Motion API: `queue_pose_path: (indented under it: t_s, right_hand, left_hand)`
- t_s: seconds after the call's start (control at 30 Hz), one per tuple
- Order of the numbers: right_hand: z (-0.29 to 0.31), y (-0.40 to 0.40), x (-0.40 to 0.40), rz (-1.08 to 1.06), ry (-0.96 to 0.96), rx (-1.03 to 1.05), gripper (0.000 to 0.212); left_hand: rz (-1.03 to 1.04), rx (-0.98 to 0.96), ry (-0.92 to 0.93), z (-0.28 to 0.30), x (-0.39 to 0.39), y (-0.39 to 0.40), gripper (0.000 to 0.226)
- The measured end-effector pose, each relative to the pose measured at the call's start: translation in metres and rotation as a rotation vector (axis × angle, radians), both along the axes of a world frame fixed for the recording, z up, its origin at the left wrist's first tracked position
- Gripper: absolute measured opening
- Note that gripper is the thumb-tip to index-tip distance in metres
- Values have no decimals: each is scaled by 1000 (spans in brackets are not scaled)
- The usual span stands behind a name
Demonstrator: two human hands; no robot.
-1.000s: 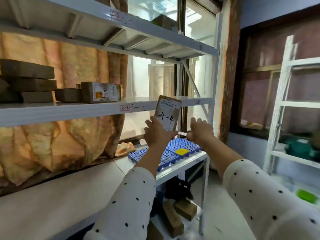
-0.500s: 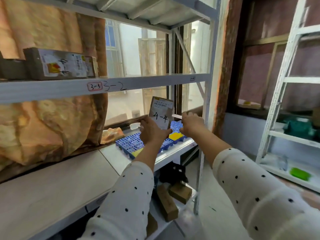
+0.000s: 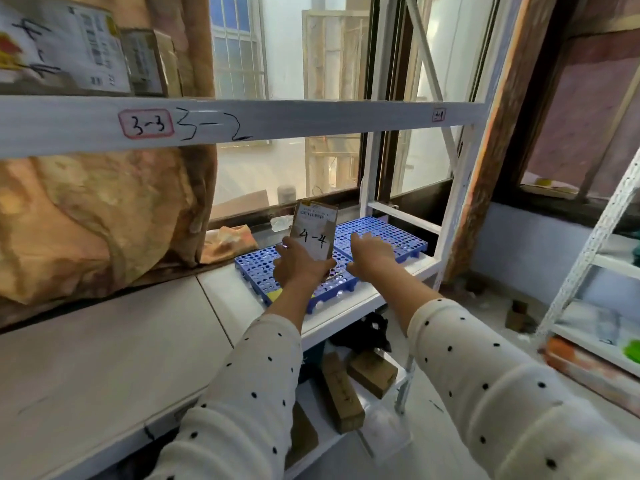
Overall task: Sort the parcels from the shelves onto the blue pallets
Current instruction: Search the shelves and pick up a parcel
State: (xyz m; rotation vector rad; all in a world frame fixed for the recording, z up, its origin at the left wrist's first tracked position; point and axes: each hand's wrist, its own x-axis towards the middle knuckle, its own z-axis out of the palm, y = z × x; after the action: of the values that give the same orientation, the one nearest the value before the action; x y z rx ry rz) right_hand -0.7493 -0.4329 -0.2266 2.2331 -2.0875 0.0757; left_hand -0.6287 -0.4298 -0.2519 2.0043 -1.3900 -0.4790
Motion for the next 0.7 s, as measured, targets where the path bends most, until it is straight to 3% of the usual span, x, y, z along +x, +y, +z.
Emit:
queue_pose_path:
  t_s: [0.43, 0.7]
  right_hand:
    - [-50, -151, 21, 288, 68, 81, 63]
    - [-87, -219, 43, 471, 123, 139, 50]
  left_hand:
    - [274, 74, 1, -52, 23, -107, 103]
    - [486, 158, 35, -81, 42, -149, 104]
